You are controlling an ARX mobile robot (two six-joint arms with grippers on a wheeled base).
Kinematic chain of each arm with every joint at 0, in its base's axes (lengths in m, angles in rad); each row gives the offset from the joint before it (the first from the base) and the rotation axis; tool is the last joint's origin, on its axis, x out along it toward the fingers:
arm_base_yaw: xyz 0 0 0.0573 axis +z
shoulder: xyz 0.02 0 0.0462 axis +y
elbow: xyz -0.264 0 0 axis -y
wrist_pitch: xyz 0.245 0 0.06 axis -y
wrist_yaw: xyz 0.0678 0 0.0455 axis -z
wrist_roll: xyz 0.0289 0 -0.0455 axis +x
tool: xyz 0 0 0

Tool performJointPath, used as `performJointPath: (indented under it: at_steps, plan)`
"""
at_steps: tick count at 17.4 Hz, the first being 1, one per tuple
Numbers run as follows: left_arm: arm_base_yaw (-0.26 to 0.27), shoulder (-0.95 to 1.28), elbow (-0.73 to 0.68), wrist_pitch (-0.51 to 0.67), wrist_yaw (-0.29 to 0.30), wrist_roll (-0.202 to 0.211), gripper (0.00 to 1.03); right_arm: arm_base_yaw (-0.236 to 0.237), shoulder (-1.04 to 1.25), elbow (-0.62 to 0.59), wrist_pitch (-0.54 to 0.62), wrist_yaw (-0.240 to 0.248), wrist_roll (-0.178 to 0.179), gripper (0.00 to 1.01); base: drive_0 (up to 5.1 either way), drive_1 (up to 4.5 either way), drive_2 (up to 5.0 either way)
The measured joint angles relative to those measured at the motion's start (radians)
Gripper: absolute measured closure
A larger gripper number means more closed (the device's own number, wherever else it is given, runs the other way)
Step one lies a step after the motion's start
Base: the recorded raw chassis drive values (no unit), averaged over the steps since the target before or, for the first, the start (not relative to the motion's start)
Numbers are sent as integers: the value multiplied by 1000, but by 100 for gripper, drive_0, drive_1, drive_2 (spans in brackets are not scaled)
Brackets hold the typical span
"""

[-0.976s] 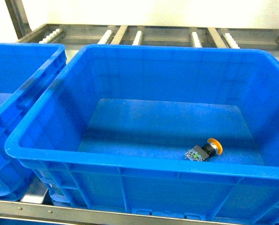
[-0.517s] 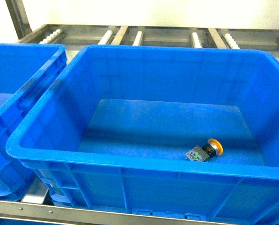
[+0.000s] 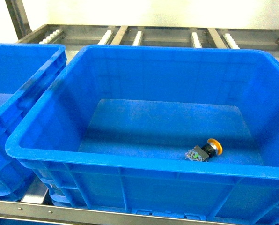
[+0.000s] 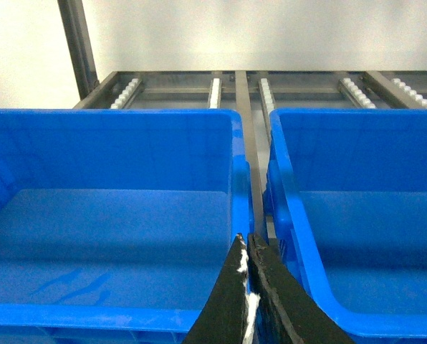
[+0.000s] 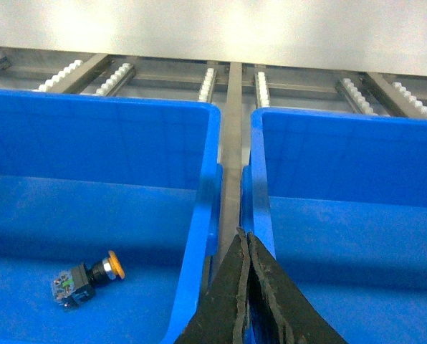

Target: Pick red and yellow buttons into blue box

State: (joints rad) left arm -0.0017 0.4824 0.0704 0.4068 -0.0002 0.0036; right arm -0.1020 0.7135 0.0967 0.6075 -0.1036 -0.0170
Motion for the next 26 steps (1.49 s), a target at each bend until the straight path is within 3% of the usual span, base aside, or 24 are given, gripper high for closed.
performJointPath:
  at_steps: [1, 2, 3, 5, 6, 14, 16, 17, 22, 25, 26]
  plan:
    - [0, -29, -9, -19, 0, 0, 101, 26, -40, -17, -27, 30, 1, 99, 0, 0, 0]
    - [0, -55, -17, -39, 0, 0, 101, 86, -77, -29, -51, 90, 2, 99, 0, 0, 0]
    - [0, -77, -23, -54, 0, 0, 101, 109, -116, -39, -74, 89, 2, 99, 0, 0, 0]
    - [0, -126, -39, -74, 0, 0, 101, 102, -182, -55, -121, 103, 2, 99, 0, 0, 0]
    - [0, -142, -57, -73, -1, 0, 101, 102, -187, -84, -71, 103, 2, 99, 0, 0, 0]
    - [0, -306, -57, -230, 0, 0, 101, 102, -437, -86, -330, 103, 2, 99, 0, 0, 0]
    - [0, -442, -56, -420, 1, 0, 101, 102, -476, -86, -366, 103, 2, 99, 0, 0, 0]
    - [0, -472, -56, -416, 0, 0, 101, 102, -529, -86, -421, 103, 2, 99, 0, 0, 0]
    - [0, -472, -56, -413, 0, 0, 101, 102, -559, -85, -463, 103, 2, 99, 0, 0, 0]
    - [0, -472, -56, -410, 0, 0, 101, 102, -692, -85, -616, 103, 2, 99, 0, 0, 0]
    - [0, -472, -56, -413, 0, 0, 101, 102, -708, -83, -591, 101, 2, 99, 0, 0, 0]
